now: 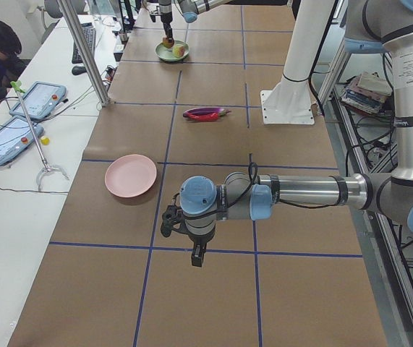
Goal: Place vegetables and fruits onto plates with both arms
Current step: 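Place the pomegranate on the green plate and withdraw the right gripper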
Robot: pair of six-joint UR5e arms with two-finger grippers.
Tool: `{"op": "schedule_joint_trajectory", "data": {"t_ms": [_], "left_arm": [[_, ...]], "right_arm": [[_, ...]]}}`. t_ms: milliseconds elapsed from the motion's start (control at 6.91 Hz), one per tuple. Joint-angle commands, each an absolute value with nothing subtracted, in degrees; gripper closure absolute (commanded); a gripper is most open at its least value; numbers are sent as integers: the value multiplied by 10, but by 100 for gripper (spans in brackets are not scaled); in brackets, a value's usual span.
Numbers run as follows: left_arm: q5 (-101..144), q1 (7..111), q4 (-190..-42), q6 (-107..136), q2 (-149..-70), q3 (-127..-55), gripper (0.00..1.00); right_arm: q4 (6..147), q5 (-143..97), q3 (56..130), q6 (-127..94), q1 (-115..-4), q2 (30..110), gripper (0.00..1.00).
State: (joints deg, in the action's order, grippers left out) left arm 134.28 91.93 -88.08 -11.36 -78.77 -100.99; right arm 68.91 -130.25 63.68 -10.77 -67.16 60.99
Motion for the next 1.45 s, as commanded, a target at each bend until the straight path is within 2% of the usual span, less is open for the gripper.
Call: {"op": "schedule_joint_trajectory", "data": {"t_ms": [0,145,434,723,868,1157,1302], "left_arm": [[1341,918,-882,-114,-790,-1011,0],[1339,918,-882,-115,-791,-1026,0],[1344,917,-886,-112,-799,-1038,0],[1342,917,-995,-106,-823,-1026,0],[1346,911,-1000,-81,-834,-1028,0],[1344,821,-1005,143,-870,-1065,0],[1338,763,-1005,234,-915,-1065,0]], "right_arm": [[713,-1306,656,-111,-691,610,0],[751,-1317,662,-107,-723,609,0],[842,-1341,720,-66,-786,625,0],[943,-1341,848,11,-843,736,0],[994,-1340,911,11,-867,781,0],[1002,-1339,1024,6,-882,895,0],[999,-1336,1041,3,-881,926,0]]}}
